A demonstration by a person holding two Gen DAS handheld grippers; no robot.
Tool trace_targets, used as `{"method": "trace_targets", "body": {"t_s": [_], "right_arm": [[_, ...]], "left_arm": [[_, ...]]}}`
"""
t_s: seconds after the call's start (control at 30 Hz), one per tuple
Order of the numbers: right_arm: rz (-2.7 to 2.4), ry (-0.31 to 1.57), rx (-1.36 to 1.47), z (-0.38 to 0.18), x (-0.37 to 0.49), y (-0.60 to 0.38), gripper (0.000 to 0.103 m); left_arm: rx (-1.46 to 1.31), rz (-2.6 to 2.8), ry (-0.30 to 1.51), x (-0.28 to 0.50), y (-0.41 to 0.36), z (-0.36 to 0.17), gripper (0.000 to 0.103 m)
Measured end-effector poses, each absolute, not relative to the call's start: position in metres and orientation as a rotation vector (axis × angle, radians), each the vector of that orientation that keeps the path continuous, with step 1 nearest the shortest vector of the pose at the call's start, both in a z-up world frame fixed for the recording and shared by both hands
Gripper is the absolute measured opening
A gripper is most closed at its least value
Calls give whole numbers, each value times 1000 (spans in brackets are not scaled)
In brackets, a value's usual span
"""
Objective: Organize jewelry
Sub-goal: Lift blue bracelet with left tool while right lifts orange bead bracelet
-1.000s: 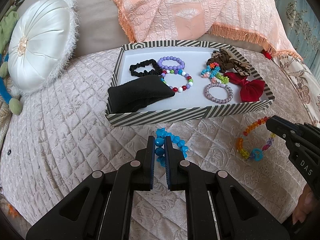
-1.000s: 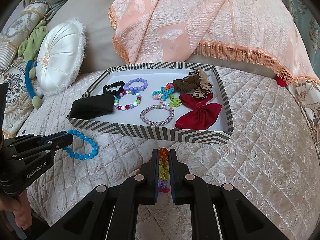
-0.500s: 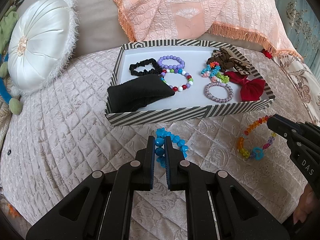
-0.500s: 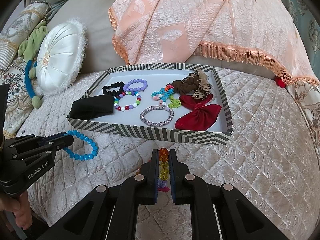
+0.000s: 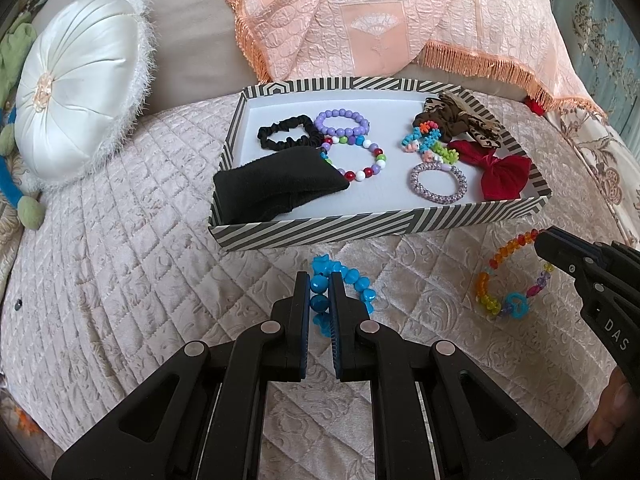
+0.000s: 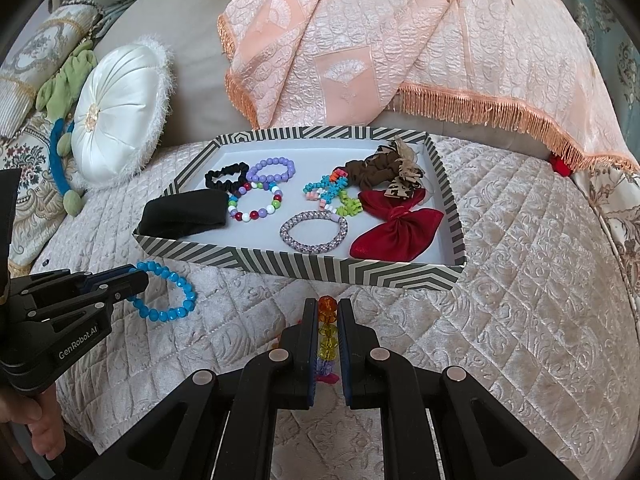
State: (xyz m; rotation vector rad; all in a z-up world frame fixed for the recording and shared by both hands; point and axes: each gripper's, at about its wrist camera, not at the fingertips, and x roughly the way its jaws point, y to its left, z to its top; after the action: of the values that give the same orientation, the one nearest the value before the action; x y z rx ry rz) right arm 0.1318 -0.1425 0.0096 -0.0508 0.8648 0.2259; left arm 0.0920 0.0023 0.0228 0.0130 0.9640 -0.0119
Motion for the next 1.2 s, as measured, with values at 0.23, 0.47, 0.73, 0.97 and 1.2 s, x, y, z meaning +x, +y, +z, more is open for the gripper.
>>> {"method": "trace_targets", "body": {"t_s": [0.23, 0.47, 0.73, 0.97, 1.2], "right_arm": [[226, 865, -52, 10, 132, -142, 8], [227, 864, -52, 10, 131, -142, 8], [224, 865, -53, 9, 132, -142, 8], [223, 861, -56, 10, 131, -142, 8], [246, 825, -51, 22, 131, -142, 8]], "left_arm": [[13, -11, 966, 92, 2, 22, 8], [14, -12, 965, 93, 2, 23, 8], [14, -11, 965, 92, 2, 23, 8], [9, -16, 961, 92, 2, 24, 8], [-28, -41, 904, 92, 11, 50, 8]]}}
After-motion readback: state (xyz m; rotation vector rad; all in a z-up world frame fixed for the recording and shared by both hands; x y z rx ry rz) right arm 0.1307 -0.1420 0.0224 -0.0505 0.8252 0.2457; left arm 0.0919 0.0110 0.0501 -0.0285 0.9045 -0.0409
